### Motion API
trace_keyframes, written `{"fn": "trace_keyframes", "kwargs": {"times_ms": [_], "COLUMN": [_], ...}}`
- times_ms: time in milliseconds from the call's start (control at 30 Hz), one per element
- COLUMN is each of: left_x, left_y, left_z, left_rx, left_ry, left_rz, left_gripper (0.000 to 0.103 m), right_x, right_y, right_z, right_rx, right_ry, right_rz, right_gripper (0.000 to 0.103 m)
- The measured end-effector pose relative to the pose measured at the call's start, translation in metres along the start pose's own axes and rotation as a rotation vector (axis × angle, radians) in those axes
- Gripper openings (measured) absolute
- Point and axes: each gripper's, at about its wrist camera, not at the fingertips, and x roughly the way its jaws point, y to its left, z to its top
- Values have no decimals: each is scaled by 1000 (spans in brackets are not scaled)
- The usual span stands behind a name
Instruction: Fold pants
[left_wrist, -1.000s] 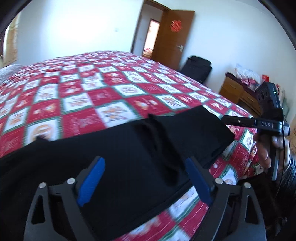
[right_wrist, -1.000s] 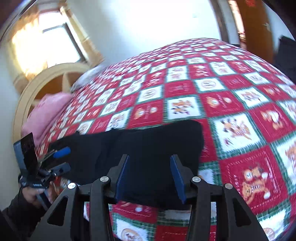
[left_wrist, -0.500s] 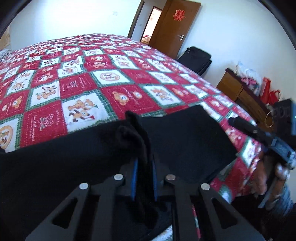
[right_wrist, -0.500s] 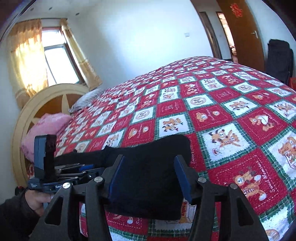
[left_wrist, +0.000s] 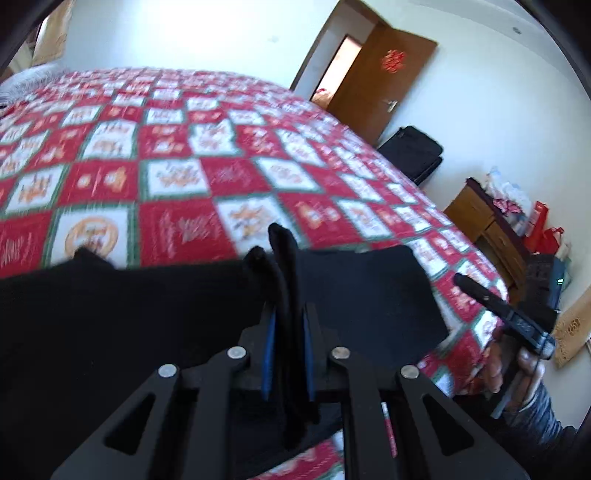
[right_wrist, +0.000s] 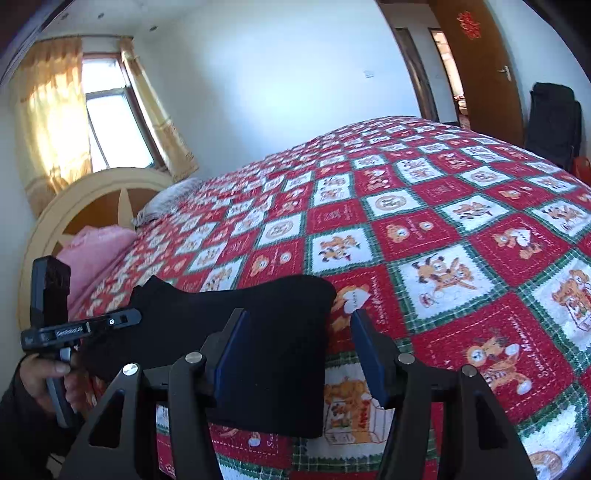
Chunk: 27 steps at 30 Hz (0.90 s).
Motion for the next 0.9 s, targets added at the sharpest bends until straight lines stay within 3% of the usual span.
{"fn": "trace_keyframes", "kwargs": {"times_ms": [100,200,267,367,567,667,900], "left_x": [11,4,-8,-28,-35,-36,-35], "left_y": [8,8,7,6,13,18,34], "left_z": [-10,-14,-16,-21,-25,-29,-40], "left_rx": [-9,22,45,78,64,41,-32], "left_ry": [30,11,-25,-106,-135,-141,-136], "left_rz": [21,54,89,129,184,176,153], "left_gripper": [23,39,66,78,79,79,79], "right_x": [8,10,9,6,11,28,73], "right_y": [4,9,18,43,129,165,188], "right_z": [-6,-11,-12,-17,-48,-65,-68], "right_rx": [-32,-78,-129,-237,-563,-679,-714], "right_ry": [40,52,52,54,86,126,166], "right_rz": [-4,-13,-6,28,87,110,92], "right_gripper": [59,59,59,59,59,54,47]}}
